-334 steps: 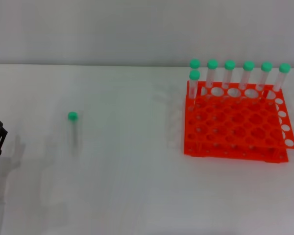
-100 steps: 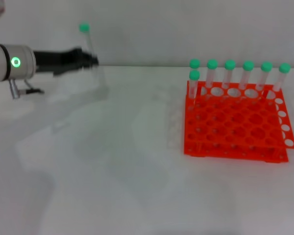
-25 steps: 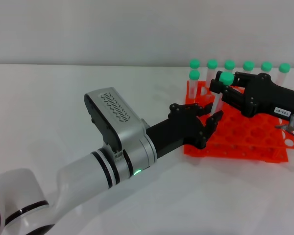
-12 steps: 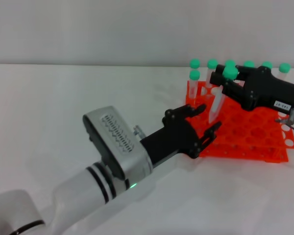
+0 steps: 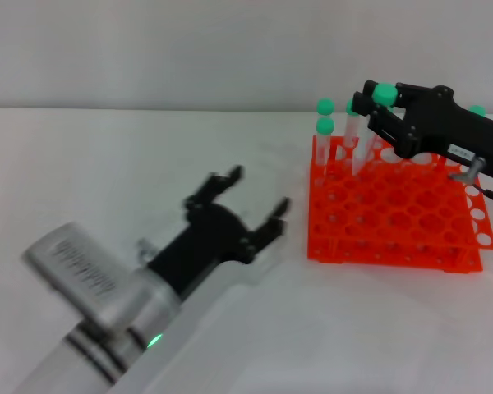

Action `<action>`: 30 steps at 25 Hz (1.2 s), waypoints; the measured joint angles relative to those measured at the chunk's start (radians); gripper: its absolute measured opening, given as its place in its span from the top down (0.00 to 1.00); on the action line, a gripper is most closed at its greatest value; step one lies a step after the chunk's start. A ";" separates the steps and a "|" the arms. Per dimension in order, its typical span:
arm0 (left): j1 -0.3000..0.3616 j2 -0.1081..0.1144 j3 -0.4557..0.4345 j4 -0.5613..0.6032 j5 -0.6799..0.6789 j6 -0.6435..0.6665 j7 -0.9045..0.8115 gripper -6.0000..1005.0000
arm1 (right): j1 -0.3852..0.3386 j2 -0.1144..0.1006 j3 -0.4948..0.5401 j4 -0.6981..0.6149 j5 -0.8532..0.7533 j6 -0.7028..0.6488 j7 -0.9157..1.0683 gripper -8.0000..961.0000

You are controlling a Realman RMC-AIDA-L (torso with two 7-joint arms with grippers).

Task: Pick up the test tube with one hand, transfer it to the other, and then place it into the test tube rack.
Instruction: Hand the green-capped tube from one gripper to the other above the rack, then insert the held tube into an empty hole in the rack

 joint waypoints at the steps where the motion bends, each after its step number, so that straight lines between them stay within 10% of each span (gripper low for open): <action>1: 0.055 0.000 -0.020 -0.003 -0.006 0.044 0.000 0.28 | 0.000 0.007 0.001 -0.007 0.001 0.026 -0.012 0.78; 8: 0.196 -0.001 -0.030 -0.031 -0.087 0.151 -0.004 0.20 | 0.022 0.069 0.011 -0.035 0.011 0.205 -0.136 0.78; 30: 0.235 0.002 -0.030 -0.030 -0.176 0.196 -0.032 0.20 | 0.148 0.073 -0.173 0.132 0.345 0.379 -0.294 0.78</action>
